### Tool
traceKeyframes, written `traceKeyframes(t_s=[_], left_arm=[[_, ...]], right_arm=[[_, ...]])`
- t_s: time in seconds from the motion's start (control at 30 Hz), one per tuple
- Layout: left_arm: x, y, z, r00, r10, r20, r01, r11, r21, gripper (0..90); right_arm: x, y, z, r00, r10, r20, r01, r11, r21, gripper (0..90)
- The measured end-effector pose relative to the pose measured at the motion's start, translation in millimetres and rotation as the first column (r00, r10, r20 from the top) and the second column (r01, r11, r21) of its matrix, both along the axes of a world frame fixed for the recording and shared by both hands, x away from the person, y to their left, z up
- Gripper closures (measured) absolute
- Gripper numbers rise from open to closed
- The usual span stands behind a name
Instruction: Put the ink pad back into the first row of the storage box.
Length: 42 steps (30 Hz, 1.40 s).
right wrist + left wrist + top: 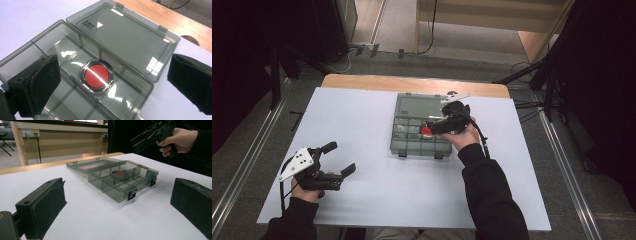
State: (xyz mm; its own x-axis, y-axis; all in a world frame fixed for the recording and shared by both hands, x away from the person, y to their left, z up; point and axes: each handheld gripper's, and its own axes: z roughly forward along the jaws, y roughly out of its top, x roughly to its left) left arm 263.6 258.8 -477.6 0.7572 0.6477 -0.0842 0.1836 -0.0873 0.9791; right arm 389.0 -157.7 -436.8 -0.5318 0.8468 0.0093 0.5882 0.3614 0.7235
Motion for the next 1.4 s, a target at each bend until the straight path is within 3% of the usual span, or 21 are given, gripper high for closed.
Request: traceKeyframes(t_s=[0.47,0.97,1.03,1.17,1.27,1.4], left_arm=[[-0.3,-0.9,-0.2,1.0000,0.000,-0.002,0.000,1.0000,0.003,0.0],[-0.4,-1.3,-0.5,1.0000,0.001,-0.003,-0.001,1.0000,0.005,0.0],[-0.4,-1.5,-0.6,1.0000,0.002,-0.004,-0.002,1.0000,0.004,0.0],[-0.4,-1.9,-0.8,1.0000,0.002,-0.004,-0.002,1.0000,0.007,0.0],[-0.5,-1.8,-0.8,1.0000,0.002,-0.003,-0.002,1.0000,0.009,0.0],[-0.5,-2.1,-0.9,1.0000,0.003,-0.004,-0.003,1.0000,0.009,0.0]], right_arm=[[-33.1,-25.7,10.0,0.9986,-0.022,0.048,0.022,0.9997,0.006,0.0],[-63.9,-39.9,7.2,0.9989,-0.005,0.046,0.004,0.9997,0.022,0.0],[-73.9,-43.3,6.5,0.9974,-0.009,0.071,0.006,0.9995,0.033,0.0],[-82.3,-47.4,5.2,0.9982,-0.007,0.059,0.005,0.9996,0.027,0.0],[-94.2,-54.8,3.9,0.9960,-0.019,0.087,0.015,0.9988,0.046,0.0],[-102.8,-61.5,2.7,0.9960,-0.027,0.085,0.023,0.9987,0.046,0.0]])
